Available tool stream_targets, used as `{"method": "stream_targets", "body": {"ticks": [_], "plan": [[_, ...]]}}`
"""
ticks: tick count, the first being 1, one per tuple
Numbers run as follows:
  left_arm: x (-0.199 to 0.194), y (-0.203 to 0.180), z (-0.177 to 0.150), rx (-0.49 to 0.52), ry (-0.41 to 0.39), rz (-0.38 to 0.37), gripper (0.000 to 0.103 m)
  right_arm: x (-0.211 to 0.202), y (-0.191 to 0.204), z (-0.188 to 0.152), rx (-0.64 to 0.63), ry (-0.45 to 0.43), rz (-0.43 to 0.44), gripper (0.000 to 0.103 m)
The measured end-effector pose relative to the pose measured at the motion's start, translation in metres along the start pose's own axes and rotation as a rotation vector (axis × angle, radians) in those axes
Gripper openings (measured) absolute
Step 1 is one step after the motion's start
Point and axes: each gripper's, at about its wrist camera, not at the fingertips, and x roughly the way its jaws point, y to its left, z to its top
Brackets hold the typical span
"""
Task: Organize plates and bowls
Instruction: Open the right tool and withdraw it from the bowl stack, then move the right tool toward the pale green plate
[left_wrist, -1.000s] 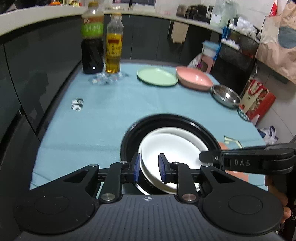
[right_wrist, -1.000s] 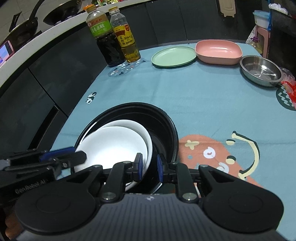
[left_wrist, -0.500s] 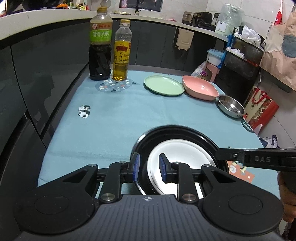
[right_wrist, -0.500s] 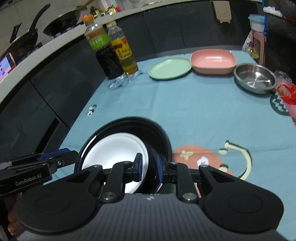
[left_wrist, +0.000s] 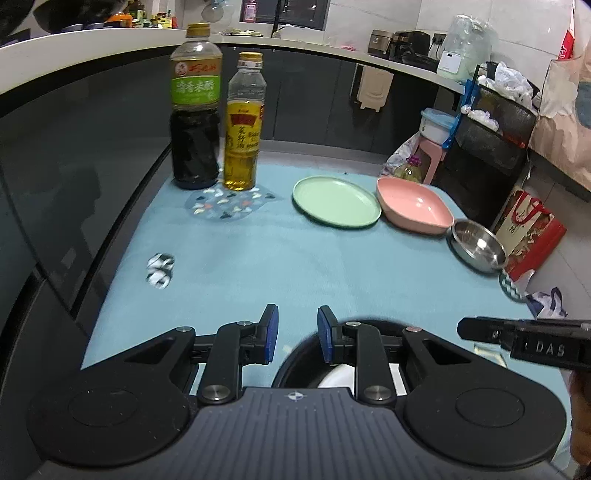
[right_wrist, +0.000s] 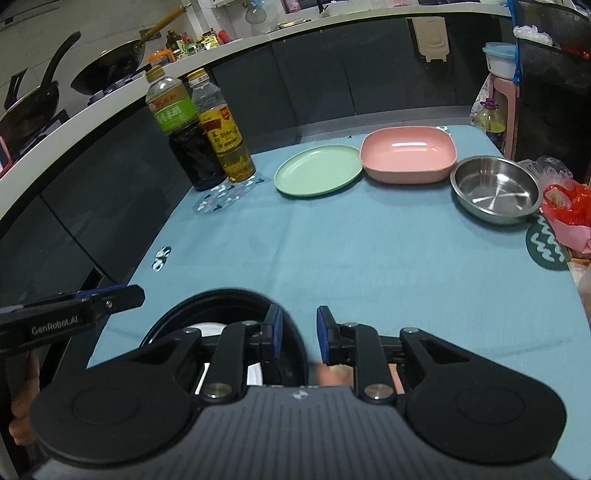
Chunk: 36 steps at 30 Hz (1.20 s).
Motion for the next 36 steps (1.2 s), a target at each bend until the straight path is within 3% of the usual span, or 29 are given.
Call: {"method": "stream_targets", "body": {"ticks": [6,20,29,34,36], "plan": [[0.034,-0.001,0.026,0.025,0.000,0.007,0.022,0.019,-0.012,0.019,0.015,-0.005,-0.037,0.016],[0.138,0.014,0.092,-0.067,0.028,-0.022,0.022,0.066,-0.026,0.072,0.064,0.044,-0.033,0.016],[0.199,0.026,0.111,-0.162,0.069,-0.015,0.027,0.102,-0.038,0.084,0.098,0.092,-0.060,0.017],[0.218,0.033,0.119,-0.206,0.049,-0.018,0.028,0.121,-0.048,0.100,0.169,0.049,-0.076,0.029],[0.225,0.031,0.124,-0.198,0.037,-0.019,0.029,0.130,-0.050,0.105,0.188,0.040,-0.081,0.030]]}}
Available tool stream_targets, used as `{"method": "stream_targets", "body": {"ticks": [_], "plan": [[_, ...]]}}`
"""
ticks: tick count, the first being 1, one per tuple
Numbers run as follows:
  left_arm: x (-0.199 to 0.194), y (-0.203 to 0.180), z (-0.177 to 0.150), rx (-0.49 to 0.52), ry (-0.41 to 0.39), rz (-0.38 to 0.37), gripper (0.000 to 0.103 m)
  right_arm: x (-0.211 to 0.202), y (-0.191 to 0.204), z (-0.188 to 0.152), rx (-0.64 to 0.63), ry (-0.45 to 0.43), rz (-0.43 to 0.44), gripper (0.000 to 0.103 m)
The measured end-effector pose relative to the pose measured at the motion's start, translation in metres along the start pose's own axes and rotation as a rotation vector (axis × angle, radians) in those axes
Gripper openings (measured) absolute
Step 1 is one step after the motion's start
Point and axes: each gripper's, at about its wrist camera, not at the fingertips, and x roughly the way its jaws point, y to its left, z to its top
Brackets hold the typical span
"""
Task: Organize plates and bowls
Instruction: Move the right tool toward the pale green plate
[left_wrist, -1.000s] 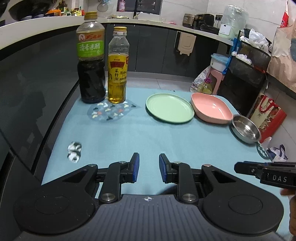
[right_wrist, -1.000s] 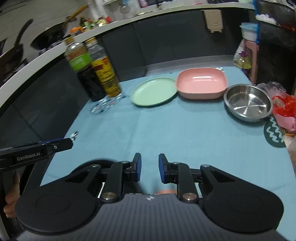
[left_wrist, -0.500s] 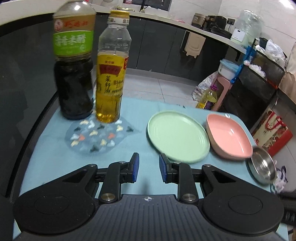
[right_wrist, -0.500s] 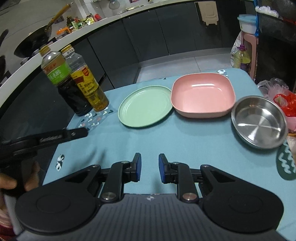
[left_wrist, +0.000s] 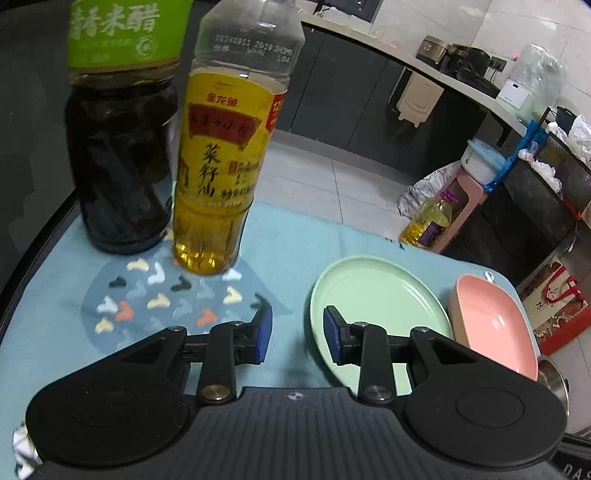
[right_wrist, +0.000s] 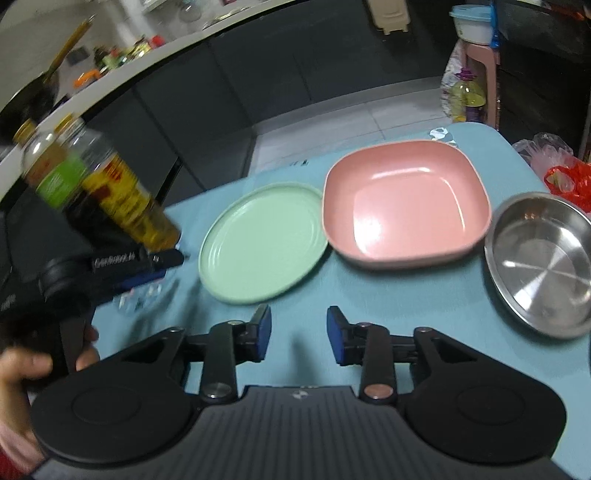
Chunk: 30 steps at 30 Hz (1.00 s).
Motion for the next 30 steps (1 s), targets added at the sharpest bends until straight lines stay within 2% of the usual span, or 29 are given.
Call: {"method": "stream_targets", "body": {"ticks": [2,10,15,19,22,25,30], "plan": [[0.007,-0.001,0.003,0.009,-0.007,-0.005,0.033,0.008,0.000,0.002,0.017,-0.005,-0.003,0.030],[0.030,0.001,0.001,0.019,0.038,-0.027,0.033,0.028,0.006,-0.004,0.042,-0.041,-0.040,0.030],[0.033,-0.004,-0.002,0.045,0.018,-0.035,0.034,0.032,0.006,-0.005,0.055,-0.050,-0.038,0.030],[0.031,-0.004,-0.007,0.088,0.020,-0.071,0.032,0.033,0.005,-0.006,0.060,-0.066,-0.037,0.030],[0.026,-0.010,-0.015,0.187,0.037,-0.084,0.022,0.034,0.003,-0.005,0.061,-0.078,-0.034,0.030],[0.016,-0.014,-0.025,0.250,0.062,-0.113,0.021,0.034,0.001,-0.005,0.054,-0.087,-0.035,0.029],[0.001,-0.003,-0.029,0.216,0.105,-0.157,0.023,0.036,0.001,-0.004,0.044,-0.087,-0.024,0.029]]}}
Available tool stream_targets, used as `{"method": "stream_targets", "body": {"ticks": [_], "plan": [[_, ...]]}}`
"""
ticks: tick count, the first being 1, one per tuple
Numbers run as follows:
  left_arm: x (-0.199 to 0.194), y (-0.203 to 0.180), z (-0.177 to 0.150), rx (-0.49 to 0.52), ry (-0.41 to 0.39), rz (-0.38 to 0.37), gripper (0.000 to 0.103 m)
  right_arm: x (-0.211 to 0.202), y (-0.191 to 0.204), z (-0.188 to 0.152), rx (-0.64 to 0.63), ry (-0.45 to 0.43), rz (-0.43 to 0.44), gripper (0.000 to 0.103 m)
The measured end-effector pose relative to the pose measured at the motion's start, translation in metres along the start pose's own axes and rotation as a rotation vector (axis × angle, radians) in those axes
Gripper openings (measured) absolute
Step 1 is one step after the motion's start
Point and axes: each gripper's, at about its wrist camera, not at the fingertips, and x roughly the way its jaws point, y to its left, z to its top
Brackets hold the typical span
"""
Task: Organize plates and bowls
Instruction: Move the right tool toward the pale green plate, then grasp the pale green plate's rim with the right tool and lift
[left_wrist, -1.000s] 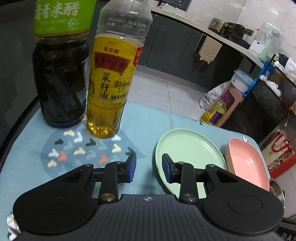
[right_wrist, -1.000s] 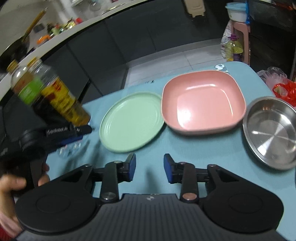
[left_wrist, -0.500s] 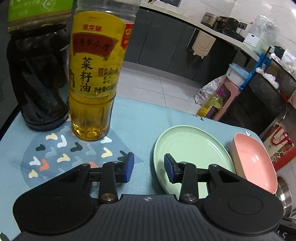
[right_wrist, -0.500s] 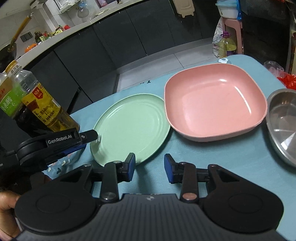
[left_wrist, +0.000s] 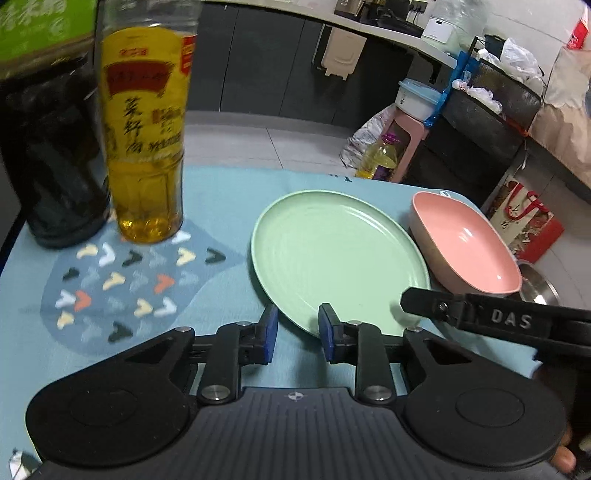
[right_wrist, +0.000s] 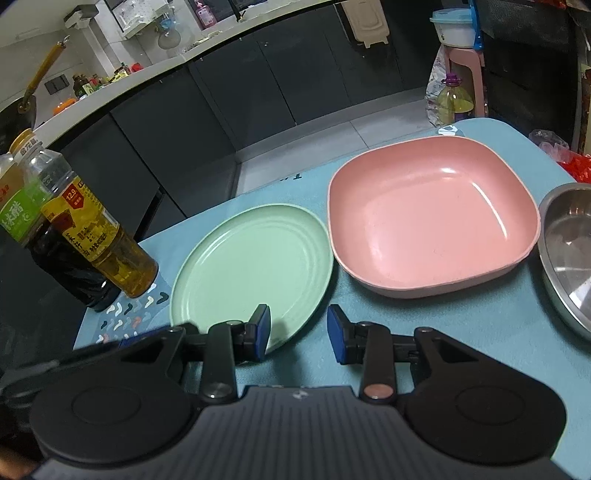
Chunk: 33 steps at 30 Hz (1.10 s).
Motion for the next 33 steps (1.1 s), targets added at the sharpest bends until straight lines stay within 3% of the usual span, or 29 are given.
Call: {"method": "stream_targets", "body": {"ticks": [4,8,15,16,18,19,21,27,33], "plan": [[-0.012,0.011,0.006,-0.043,-0.066,0.041,0.022,0.000,-0.002,0.001,0.013,0.004,0.007,0.029],[-0.010,0.023,0.016,-0.118,-0.151,0.073,0.030,0.000,-0.002,0.000,0.013,-0.005,0.005,0.029],[0.023,0.026,0.021,-0.167,-0.080,0.032,0.030,0.002,-0.002,-0.001,0.012,-0.032,0.005,0.029],[0.023,0.023,0.020,-0.153,-0.103,0.030,0.030,0.003,-0.001,-0.002,0.005,-0.035,0.004,0.029],[0.023,0.017,0.018,-0.118,-0.100,0.022,0.028,0.004,-0.001,-0.001,-0.006,-0.035,0.004,0.023],[0.022,0.014,0.017,-0.104,-0.089,0.025,0.027,0.005,-0.001,-0.001,-0.009,-0.028,0.009,0.015],[0.019,0.010,0.016,-0.077,-0.078,0.044,0.022,0.003,-0.001,-0.002,-0.012,-0.025,0.000,0.014],[-0.020,0.010,-0.001,-0.060,-0.099,0.058,0.021,-0.016,0.008,-0.001,-0.037,-0.021,0.040,0.014],[-0.071,0.015,-0.027,-0.065,-0.142,0.099,0.021,-0.038,0.031,-0.009,-0.145,0.042,0.120,0.014]]}}
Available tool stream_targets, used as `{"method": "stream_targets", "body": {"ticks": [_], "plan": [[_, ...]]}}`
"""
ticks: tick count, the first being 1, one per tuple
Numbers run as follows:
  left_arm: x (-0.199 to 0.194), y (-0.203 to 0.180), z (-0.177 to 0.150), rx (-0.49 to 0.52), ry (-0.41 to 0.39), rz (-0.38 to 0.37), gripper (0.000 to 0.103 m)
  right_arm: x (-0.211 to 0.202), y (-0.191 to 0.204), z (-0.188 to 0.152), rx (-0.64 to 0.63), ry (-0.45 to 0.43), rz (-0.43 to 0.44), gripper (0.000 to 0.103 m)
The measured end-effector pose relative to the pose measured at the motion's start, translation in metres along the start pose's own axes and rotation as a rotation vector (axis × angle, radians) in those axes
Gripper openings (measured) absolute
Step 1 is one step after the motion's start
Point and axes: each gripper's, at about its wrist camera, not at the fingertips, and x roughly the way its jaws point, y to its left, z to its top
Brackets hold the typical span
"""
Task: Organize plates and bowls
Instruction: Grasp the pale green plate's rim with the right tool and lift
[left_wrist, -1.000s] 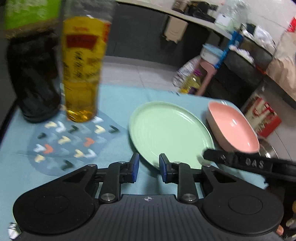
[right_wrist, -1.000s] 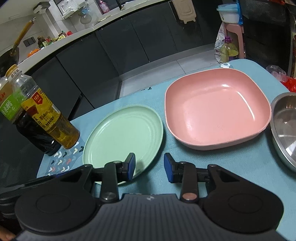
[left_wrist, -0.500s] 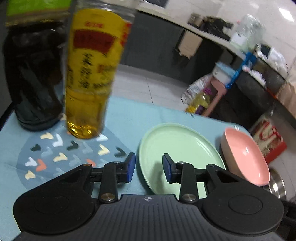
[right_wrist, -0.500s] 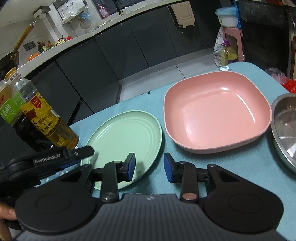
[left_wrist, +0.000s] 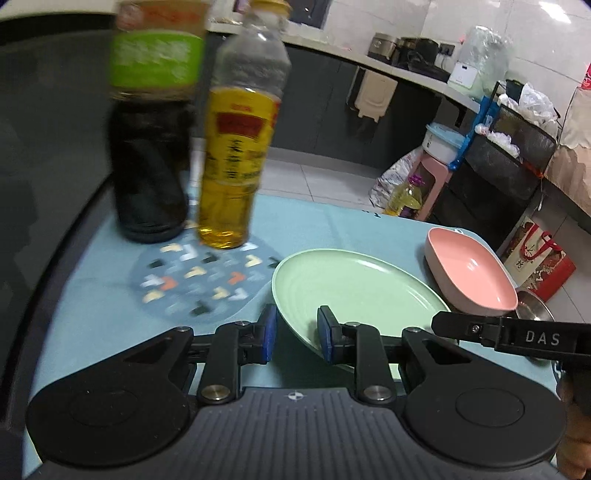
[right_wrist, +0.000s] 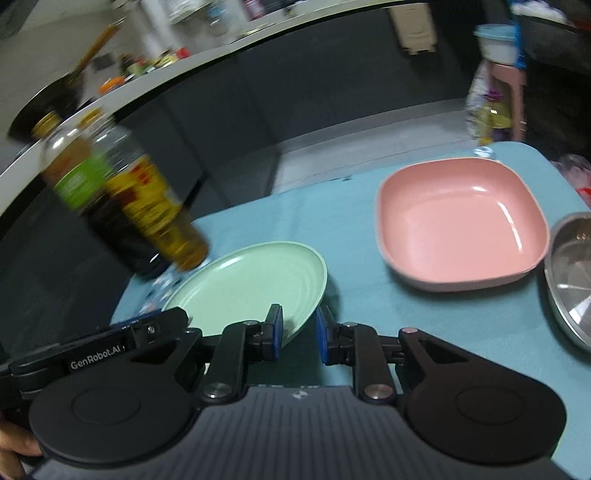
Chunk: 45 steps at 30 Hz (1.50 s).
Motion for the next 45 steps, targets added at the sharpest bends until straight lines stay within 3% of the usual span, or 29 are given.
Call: {"method": "stream_targets", "body": {"ticks": [8,15,25,45], "plan": [[-0.055,0.035,-0.026,-0.089,-0.046,0.067,0.021,0.001,0.041,-0.017,-0.095,0.127,0.119,0.014],[-0.082,0.062,-0.048,-0.137,-0.060,0.104,0.021,-0.001,0.080,-0.029,-0.189,0.163,0.155,0.014],[-0.093,0.079,-0.067,-0.173,-0.055,0.103,0.021,-0.002,0.103,-0.039,-0.251,0.174,0.141,0.015],[-0.079,0.081,-0.083,-0.191,0.027,0.114,0.022,0.010,0.102,-0.056,-0.281,0.263,0.117,0.017]]}}
